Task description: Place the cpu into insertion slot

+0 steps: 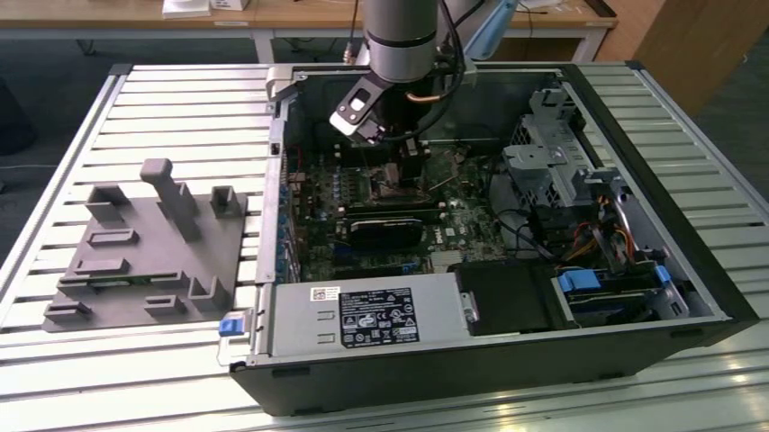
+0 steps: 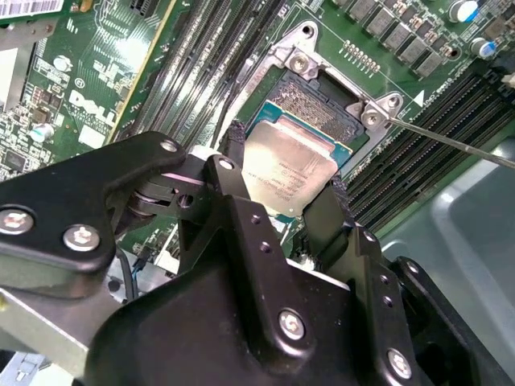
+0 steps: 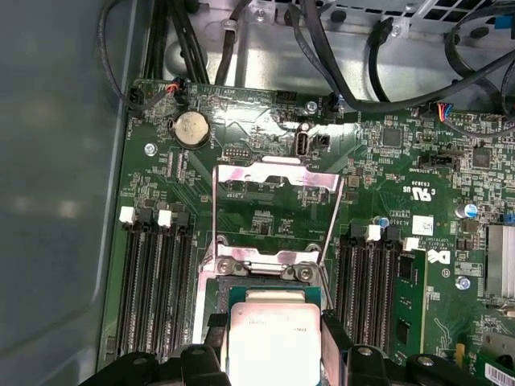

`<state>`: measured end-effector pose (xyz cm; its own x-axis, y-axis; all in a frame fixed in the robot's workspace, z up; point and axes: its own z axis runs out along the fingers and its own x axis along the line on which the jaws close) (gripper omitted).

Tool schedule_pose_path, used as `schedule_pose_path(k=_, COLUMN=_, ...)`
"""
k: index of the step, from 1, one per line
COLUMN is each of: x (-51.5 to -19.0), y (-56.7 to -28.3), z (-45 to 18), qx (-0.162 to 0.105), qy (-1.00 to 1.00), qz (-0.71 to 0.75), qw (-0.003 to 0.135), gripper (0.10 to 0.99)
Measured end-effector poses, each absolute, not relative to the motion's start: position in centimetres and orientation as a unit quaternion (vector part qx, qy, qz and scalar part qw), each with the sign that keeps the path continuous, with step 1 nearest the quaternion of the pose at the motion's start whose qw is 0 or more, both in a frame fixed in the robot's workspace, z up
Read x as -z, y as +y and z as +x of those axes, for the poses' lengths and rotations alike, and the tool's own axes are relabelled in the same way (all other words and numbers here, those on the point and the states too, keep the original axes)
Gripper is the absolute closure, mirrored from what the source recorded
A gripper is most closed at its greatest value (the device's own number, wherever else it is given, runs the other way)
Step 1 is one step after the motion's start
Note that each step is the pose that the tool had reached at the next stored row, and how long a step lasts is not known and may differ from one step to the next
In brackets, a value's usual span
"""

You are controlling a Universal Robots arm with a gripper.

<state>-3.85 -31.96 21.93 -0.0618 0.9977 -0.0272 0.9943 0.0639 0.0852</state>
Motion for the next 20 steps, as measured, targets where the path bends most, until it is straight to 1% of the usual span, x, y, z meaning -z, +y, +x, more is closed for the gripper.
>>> schedule_pose_path(k=20, x=-19.9, y=-31.7, z=-4.3, qx=-0.023, qy=0.722, qz=0.690, qw=0.041, gripper=0.545)
